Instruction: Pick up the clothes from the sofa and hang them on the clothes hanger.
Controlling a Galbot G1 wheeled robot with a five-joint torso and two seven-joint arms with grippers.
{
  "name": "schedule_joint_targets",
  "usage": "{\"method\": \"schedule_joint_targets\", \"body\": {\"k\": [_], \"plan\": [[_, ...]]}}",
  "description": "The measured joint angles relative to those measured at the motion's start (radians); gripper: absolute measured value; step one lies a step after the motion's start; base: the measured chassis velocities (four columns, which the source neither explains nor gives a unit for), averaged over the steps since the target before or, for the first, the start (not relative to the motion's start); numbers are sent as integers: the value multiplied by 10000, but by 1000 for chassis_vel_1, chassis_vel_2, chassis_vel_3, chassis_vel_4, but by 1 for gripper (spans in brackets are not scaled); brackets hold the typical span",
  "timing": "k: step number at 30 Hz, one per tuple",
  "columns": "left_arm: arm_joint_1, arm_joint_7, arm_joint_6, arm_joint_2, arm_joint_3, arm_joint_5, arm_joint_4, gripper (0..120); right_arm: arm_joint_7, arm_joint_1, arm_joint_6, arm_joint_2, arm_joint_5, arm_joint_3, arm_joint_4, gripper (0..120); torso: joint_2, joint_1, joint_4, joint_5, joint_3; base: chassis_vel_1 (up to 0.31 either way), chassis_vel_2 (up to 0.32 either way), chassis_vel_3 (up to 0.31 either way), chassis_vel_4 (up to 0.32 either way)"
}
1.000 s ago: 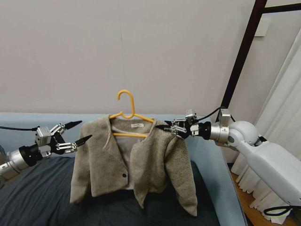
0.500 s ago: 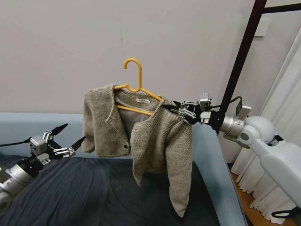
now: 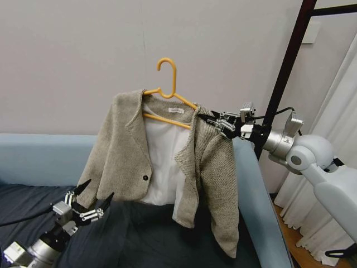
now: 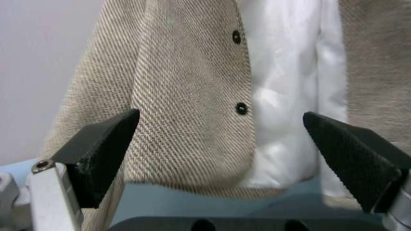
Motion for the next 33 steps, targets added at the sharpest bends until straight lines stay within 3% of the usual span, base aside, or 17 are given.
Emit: {"method": "schedule_joint_targets", "body": {"k": [2,3,6,10,17,20,25,27,33], "plan": [[-85,104,-220,-1091,221,320,70,100,28,-38,-19,-202,23,38,77,10,-1,0,0,-2,1,0,0,0,0],[-85,104,-220,-1091,221,320,70,100,28,-38,-19,-202,23,38,77,10,-1,0,0,-2,1,0,0,0,0],[-262,134,-434,-2223,599,633,69,100,75,-62,-52,-490,-24,23,260,10,-1,0,-2,0,0,0,0,0,0],[-392,152,-558,-2945,965,935,113,100,562,54,-181,-769,-63,-35,465,10,-1,0,0,2,1,0,0,0,0],[-478,135,-817,-3425,1067,1141,447,100,2967,172,-836,-1639,584,-76,1224,10,-2,0,0,0,1,0,0,0,0],[-561,58,-975,-3665,1137,1142,646,100,5185,60,-1574,-2335,1430,94,1867,10,-1,0,-1,-2,0,0,0,0,0],[-625,16,-1125,-3811,1274,1142,795,100,6695,-84,-2057,-2832,2105,303,2328,10,-1,0,-2,-1,0,0,0,0,0],[-695,13,-1223,-3858,1379,1165,930,100,7987,-134,-2316,-3200,2587,604,2723,10,-1,0,-1,-1,1,0,0,0,0],[-783,6,-1278,-3790,1417,1165,1035,100,9973,-104,-2604,-3483,3371,1337,3254,10,-1,0,-1,-3,0,0,0,0,0]]}}
